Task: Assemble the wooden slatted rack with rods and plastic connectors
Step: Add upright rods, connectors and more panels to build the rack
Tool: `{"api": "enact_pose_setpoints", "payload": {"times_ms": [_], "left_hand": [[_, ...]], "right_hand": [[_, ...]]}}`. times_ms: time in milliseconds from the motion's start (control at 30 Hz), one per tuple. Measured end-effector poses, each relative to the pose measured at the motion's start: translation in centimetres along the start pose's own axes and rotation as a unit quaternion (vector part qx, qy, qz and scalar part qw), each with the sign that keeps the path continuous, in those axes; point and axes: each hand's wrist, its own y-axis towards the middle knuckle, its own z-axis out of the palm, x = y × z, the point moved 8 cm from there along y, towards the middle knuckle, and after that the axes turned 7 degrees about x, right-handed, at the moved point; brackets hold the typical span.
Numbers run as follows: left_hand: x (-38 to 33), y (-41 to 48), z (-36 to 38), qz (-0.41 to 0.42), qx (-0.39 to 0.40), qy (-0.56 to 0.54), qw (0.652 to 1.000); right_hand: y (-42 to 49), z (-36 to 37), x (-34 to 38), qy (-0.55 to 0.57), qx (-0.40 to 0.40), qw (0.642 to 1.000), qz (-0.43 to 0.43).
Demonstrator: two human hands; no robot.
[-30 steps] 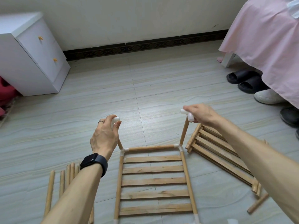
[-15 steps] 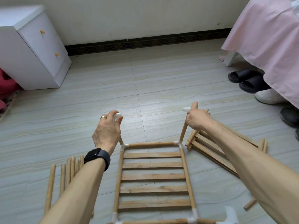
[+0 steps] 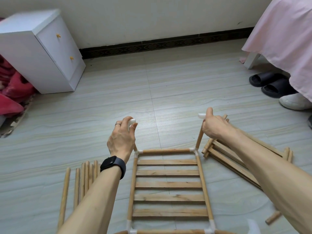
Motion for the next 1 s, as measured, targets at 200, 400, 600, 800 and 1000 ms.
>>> {"api": "enact_pose_setpoints", "payload": {"times_ms": [200,400,600,800,1000], "left_hand": [[0.7,0.3,0.1,0.000,0.019,-0.027,0.999],[1.2,1.0,0.5,0.025,0.024,-0.043,0.998],[1.5,2.4,0.6,0.060,0.045,-0.023,0.997],[1.4,2.2,0.7,0.063,0.023,-0.029,0.997],[1.5,1.8,0.6,0.064,0.044,-0.040,0.996]], "right_hand": [[-0.6,-0.1,-0.1,-0.005,0.007,1.000,-0.017],[-0.3,0.1,0.0,-0.009,0.018,0.999,-0.033],[0.1,0.0,-0.2,-0.010,0.002,1.000,-0.008],[0.5,0.1,-0.3,0.010,-0.016,1.000,0.004],[0.6,0.2,-0.2,-0.007,-0.014,1.000,-0.001]]}}
